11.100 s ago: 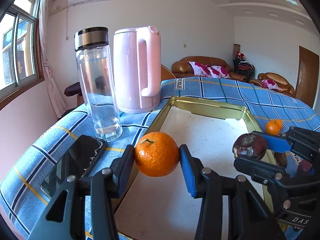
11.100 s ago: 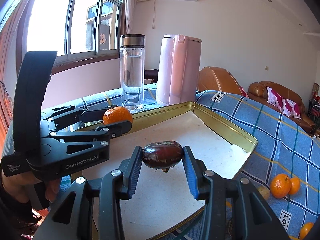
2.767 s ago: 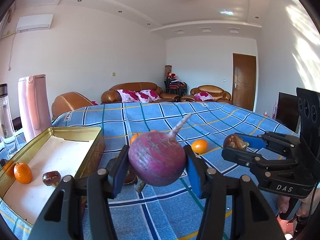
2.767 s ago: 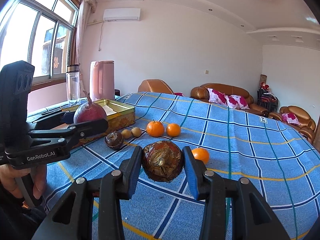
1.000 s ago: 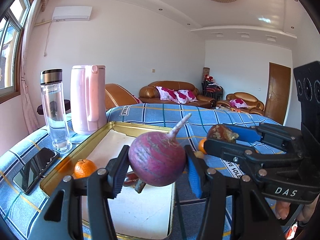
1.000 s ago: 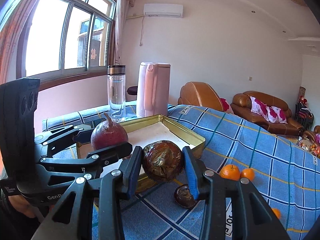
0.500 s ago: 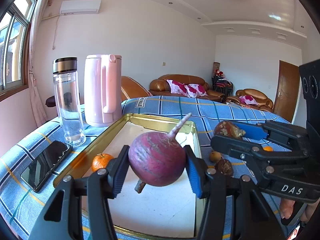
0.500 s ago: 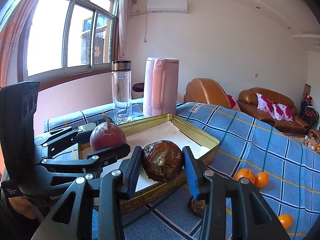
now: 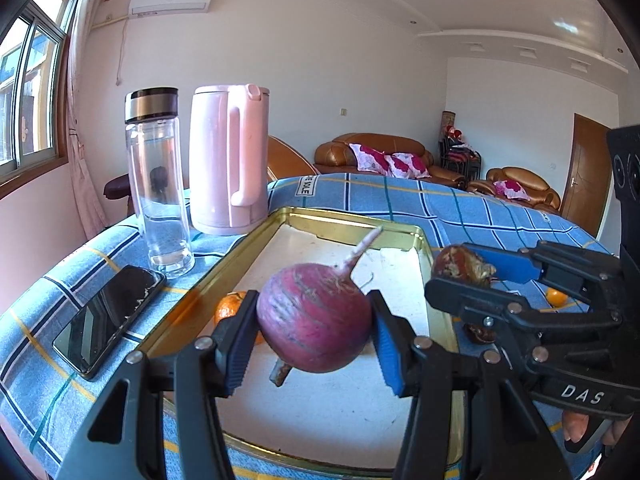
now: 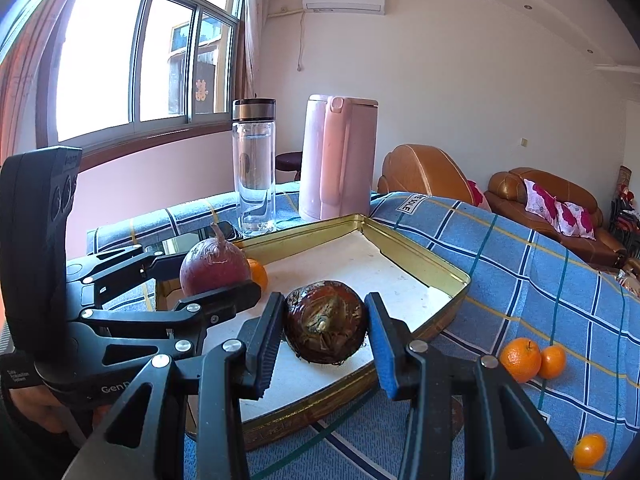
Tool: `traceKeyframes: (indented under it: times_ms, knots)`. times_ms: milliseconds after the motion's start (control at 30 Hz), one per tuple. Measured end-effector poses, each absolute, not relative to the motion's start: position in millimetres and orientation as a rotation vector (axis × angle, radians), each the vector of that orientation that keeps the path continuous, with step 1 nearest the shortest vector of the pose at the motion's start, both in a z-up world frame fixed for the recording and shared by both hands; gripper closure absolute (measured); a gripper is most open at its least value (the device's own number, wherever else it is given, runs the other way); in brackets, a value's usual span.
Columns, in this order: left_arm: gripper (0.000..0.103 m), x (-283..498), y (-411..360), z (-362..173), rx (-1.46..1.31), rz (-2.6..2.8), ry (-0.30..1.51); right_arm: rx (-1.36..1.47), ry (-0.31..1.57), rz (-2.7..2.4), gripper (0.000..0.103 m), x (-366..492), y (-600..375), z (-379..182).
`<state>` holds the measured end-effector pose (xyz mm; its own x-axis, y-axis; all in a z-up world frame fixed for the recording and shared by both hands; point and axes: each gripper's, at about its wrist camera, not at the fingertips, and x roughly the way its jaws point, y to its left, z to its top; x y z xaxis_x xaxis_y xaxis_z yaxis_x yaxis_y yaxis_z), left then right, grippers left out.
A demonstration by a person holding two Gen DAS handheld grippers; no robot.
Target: Organize fruits
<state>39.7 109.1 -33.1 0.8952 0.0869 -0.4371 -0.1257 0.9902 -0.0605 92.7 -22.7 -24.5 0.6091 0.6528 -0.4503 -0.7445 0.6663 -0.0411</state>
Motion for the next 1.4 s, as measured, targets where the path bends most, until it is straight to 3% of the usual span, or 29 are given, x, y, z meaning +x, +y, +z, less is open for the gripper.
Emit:
traceKeyframes:
  times_ms: [1333, 1400]
  knots:
    - [0.048, 56.0, 119.6, -51.4, -0.037, 0.165, 0.573, -0.291, 0.59, 0.847, 0.06, 107.0, 8.4, -53.8]
    - [0.047, 55.4, 120.7, -50.9, -0.04, 0.168, 0.563, -0.278, 0.592, 0.838, 0.054, 108.4, 6.1, -53.7]
